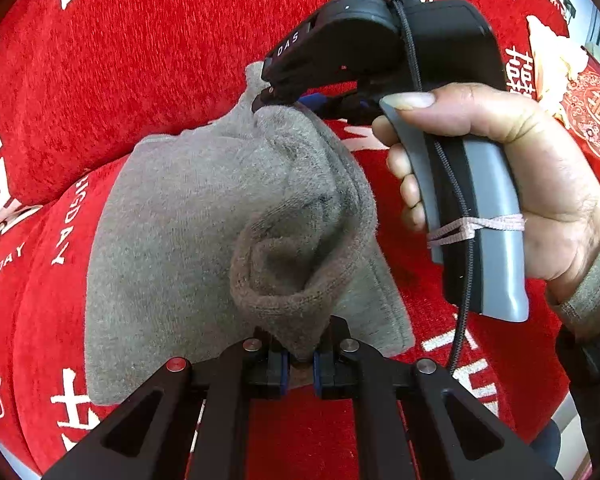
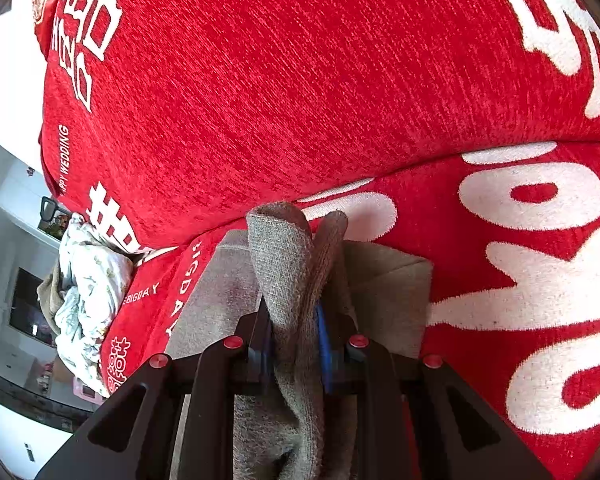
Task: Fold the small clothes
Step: 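Open both tools and release the folded grey sweater onto the bedspread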
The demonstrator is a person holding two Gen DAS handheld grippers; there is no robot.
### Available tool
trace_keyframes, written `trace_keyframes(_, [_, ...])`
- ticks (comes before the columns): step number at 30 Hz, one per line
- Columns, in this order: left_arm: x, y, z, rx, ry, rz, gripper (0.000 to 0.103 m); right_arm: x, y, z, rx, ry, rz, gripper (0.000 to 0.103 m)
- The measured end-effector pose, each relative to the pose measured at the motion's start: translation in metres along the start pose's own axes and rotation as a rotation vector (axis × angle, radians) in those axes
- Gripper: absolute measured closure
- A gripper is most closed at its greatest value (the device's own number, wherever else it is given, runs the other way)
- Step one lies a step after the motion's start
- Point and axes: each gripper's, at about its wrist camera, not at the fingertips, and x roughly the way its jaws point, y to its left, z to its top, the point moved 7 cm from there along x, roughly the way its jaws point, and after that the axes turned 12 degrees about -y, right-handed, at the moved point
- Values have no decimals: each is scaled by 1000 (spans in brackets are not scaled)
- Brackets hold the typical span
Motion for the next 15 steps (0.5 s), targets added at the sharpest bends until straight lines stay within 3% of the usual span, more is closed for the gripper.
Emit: trace_keyframes(15, [15, 1, -6, 15, 17, 15, 94, 7, -29, -10, 47, 3, -11, 83])
